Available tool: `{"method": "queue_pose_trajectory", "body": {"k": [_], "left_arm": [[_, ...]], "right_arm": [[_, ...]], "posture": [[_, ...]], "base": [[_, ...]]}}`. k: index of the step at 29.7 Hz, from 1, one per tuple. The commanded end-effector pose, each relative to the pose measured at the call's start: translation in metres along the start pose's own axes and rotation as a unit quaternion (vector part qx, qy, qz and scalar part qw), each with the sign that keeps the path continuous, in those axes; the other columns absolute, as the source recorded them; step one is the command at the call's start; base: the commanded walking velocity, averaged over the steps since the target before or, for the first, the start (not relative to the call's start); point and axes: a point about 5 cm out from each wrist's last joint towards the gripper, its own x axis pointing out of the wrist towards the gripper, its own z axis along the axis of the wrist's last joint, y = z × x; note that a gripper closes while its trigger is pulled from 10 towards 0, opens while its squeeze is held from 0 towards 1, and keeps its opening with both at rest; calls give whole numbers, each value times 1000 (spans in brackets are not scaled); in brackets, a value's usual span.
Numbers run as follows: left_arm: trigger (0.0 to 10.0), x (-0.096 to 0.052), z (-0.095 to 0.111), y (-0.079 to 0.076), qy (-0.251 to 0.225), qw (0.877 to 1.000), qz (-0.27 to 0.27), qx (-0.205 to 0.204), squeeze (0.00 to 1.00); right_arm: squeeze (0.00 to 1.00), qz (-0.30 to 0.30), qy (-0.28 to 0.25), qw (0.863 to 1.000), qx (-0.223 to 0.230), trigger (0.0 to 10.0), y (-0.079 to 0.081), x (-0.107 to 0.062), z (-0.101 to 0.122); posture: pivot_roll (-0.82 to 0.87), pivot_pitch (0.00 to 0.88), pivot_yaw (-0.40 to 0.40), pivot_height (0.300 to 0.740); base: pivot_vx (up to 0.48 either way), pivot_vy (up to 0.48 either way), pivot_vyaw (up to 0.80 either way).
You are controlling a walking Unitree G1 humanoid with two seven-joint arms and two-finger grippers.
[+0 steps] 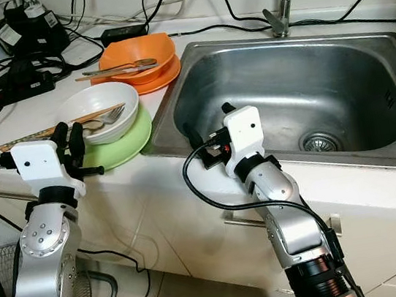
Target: Kitchen organization
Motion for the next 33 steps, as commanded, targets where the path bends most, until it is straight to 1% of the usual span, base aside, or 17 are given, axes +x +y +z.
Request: {"method": "queue_pose_trajectory", "body": {"k": [1, 2, 3, 5, 6, 8, 9, 13, 15, 19, 23, 24, 25, 27, 31, 33], "left_arm": [[0, 3, 5, 0, -4, 1000, -3, -7, 0], [0, 3, 5, 0, -4, 1000, -3, -7, 0], [0, 8, 13, -1, -5, 1000, -4, -29, 0], [0, 13, 23, -2, -9, 999, -4, -51, 0], [0, 17, 30, -4, -15, 998, -4, -57, 0], [0, 21, 35, -5, -16, 998, -5, -55, 0], [0, 23, 38, -6, -16, 998, -4, -65, 0], [0, 29, 44, -7, 9, 995, 5, -102, 0], [0, 30, 47, -7, 23, 994, 6, -111, 0], [0, 32, 50, -7, 33, 993, -2, -110, 0], [0, 29, 42, -6, 60, 992, 3, -108, 0], [0, 27, 38, -7, 76, 991, 4, -111, 0], [0, 27, 38, -7, 76, 991, 4, -111, 0], [0, 27, 37, -8, 91, 989, 2, -116, 0], [0, 27, 36, -11, 127, 982, -5, -142, 0], [0, 27, 37, -12, 133, 979, -10, -153, 0]], "right_arm": [[0, 1, -7, 1000, 0, 10000, 1, 0, 2], [0, 1, -7, 1000, 0, 10000, 1, 0, 2], [0, 2, -6, 1000, 0, 10000, 1, 0, 2], [0, 2, -5, 1000, 0, 10000, 1, 0, 2], [0, 2, -5, 1000, 1, 10000, 1, 0, 1], [0, 3, -5, 1000, 1, 10000, 2, 0, 1], [0, 3, -5, 1000, 1, 10000, 2, 0, 1], [0, 4, -6, 1000, 1, 10000, 3, 1, 2], [0, 3, -6, 1000, 1, 10000, 2, 1, 2], [0, 2, -6, 1000, 1, 10000, 2, 1, 2], [0, 3, -6, 1000, 0, 10000, 2, 1, 2], [0, 2, -7, 1000, 0, 10000, 1, 1, 2], [0, 2, -7, 1000, 0, 10000, 1, 1, 2], [0, 1, -7, 1000, -1, 10000, 1, 1, 2], [0, 2, -7, 1000, -1, 10000, 1, 1, 2], [0, 2, -7, 1000, -1, 10000, 1, 1, 2]], "posture": [[-29, 42, 110, 740], [-29, 42, 110, 740], [-29, 44, 109, 740], [-26, 46, 107, 740], [-26, 45, 107, 740], [-26, 45, 107, 740], [-26, 45, 107, 740], [-27, 45, 108, 740], [-26, 45, 107, 740], [-25, 45, 107, 740], [-26, 44, 107, 740], [-26, 43, 107, 740], [-26, 43, 107, 740], [-26, 43, 106, 740], [-27, 43, 104, 740], [-27, 44, 104, 740]], "base": [[0, 0, 0], [0, 0, 0], [0, 0, 0], [0, 0, 0], [0, 0, 0], [0, 0, 0], [0, 0, 0], [0, 0, 0], [0, 0, 0], [0, 0, 0], [0, 0, 0], [0, 0, 0], [0, 0, 0], [0, 0, 0], [0, 0, 0], [0, 0, 0]]}}
